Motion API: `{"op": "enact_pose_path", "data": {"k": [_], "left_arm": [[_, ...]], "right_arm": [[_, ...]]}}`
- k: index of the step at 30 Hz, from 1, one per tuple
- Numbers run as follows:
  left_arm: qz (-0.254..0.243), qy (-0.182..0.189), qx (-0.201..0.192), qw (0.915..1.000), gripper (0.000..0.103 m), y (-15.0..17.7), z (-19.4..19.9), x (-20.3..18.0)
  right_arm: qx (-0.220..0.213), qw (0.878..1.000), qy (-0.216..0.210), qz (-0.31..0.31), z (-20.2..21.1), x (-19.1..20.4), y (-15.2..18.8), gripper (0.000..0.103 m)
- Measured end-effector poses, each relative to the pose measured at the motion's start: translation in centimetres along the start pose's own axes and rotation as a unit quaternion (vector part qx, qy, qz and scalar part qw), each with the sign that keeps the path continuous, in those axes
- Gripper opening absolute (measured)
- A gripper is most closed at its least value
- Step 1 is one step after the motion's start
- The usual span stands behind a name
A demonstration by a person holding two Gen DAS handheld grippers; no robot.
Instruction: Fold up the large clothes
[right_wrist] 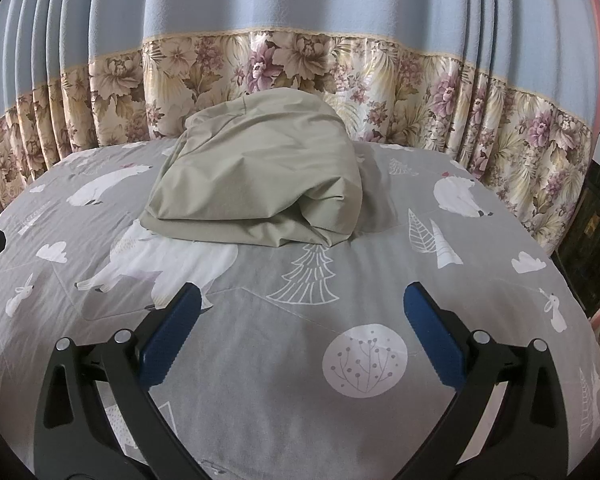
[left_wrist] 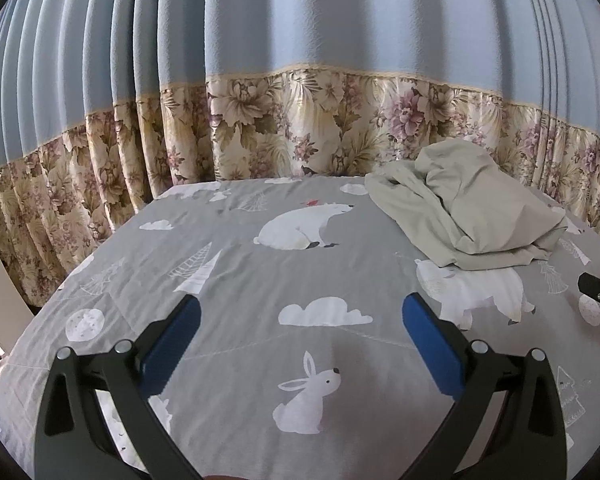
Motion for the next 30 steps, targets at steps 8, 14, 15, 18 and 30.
{"op": "enact_pose_path", "data": {"k": [8,14,15,18,30], "left_arm": [[0.009,0.004,0.005,0.9999,0.101,-0.03,-0.12,0.09],[0.01,0.009,0.005,0.9999,0.101,-0.03,-0.06,-0.07],[0.01,0.008,0.005,0.9999,0.101,-0.03,-0.05,-0.08],[0.012,0.009,0.004,0.9999,0.101,-0.02,-0.04,0.0],[0.021,0.016,0.001,0.9996,0.101,-0.11,0.04,-0.07]], "right_arm": [[0.002,1.0,-0.001,0.0,0.0,0.12,0.01,0.1],[0.002,1.0,0.001,-0.001,0.02,0.13,0.02,0.1],[0.001,1.0,0.002,-0.002,0.03,0.12,0.0,0.1],[0.003,1.0,0.001,-0.002,-0.15,0.25,0.02,0.1],[0.004,1.0,0.004,-0.005,-0.37,0.48,0.16,0.1]]}}
Point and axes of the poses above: each gripper's, at about its wrist camera, not at the fingertips, and z roughly against the way its jaws point, x to its left, y to its underside, the point moved 5 cm from there along -z, roughly the way its jaws point, and after that the axes turned 1 degree about x, right-handed, at the moved point
